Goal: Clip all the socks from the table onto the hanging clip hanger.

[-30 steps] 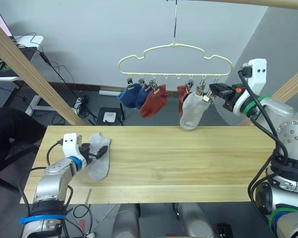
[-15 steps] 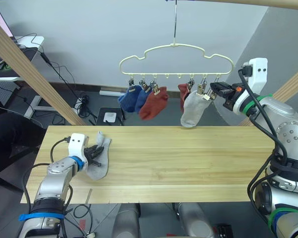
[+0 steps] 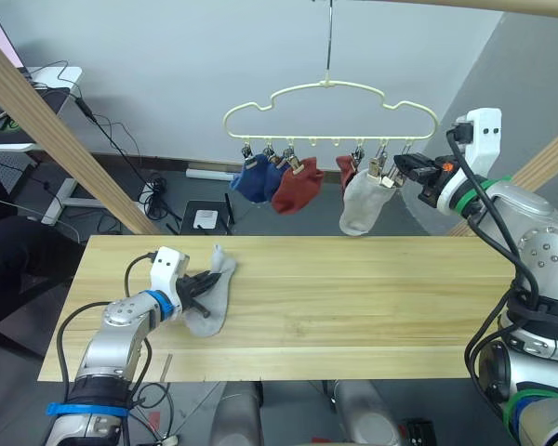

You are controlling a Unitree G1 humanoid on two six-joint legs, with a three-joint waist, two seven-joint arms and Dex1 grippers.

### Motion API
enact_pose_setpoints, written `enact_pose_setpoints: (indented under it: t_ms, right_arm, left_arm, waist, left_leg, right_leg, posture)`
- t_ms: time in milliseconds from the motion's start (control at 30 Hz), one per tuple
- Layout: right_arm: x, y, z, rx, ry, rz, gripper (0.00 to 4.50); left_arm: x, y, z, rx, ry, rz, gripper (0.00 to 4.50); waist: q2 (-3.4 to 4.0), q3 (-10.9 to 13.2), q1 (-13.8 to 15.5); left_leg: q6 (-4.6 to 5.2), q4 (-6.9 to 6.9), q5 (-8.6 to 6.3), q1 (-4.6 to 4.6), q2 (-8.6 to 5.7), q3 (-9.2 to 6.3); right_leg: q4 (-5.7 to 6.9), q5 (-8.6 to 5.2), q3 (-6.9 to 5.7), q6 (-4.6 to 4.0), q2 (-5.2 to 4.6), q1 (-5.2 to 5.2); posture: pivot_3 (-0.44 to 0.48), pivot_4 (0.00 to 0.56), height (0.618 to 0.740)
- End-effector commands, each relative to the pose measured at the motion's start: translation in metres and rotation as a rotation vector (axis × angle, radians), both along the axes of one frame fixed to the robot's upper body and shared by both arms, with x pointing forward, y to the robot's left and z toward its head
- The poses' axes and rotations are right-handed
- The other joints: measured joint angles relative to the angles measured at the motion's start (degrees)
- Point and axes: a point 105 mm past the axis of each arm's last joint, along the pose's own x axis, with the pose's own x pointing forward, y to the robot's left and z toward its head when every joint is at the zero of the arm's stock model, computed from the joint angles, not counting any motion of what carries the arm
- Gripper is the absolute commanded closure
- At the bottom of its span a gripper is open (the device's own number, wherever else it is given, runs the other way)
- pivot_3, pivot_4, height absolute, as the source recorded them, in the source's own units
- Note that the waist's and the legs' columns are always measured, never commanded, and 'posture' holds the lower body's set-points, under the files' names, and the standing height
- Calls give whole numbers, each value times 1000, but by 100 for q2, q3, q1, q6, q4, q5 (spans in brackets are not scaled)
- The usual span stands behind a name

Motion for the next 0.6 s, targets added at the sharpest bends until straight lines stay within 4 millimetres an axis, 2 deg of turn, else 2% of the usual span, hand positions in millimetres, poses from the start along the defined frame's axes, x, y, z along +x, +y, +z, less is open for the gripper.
enact_pose_setpoints:
  t_ms: [33,67,167,267,400,600]
  right_arm:
    - [-10,-7,13,5,13,27,4500]
    - [-11,-7,14,3,25,35,4500]
    - [-18,-11,19,23,64,63,4500]
    - [-22,-8,23,105,111,115,4500]
    - [-25,-3,26,171,139,163,4500]
    - [-29,3,29,243,153,238,4500]
  left_arm:
    - [-30,-94,84,-211,-181,-476,4473]
    - [-33,-101,90,-228,-183,-504,4473]
    - [-39,-137,116,-293,-244,-631,4473]
    - [-39,-160,124,-332,-256,-688,4473]
    - [-35,-173,126,-353,-253,-710,4473]
    - [-22,-191,113,-288,-268,-748,4473]
  waist:
    - [0,0,51]
    - [-1,0,64]
    - [0,0,13]
    - [0,0,-75]
    - [0,0,-174]
    - [0,0,-210]
  left_leg:
    - [-1,2,0,-6,-3,-1]
    - [-1,4,0,-8,-5,0]
    - [0,9,0,-4,-5,11]
    - [1,8,0,0,-1,12]
    - [2,7,0,1,1,13]
    - [2,6,0,2,-1,17]
  right_leg:
    - [1,0,-1,0,-3,-3]
    - [0,0,-3,1,-9,-2]
    - [-3,3,4,6,-9,2]
    - [-2,2,5,6,-1,4]
    - [1,3,8,5,3,2]
    - [0,2,14,6,3,3]
  posture:
    - [-170,257,740]
    - [-180,263,740]
    - [-198,269,740]
    - [-212,273,740]
    - [-220,274,740]
    - [-247,287,740]
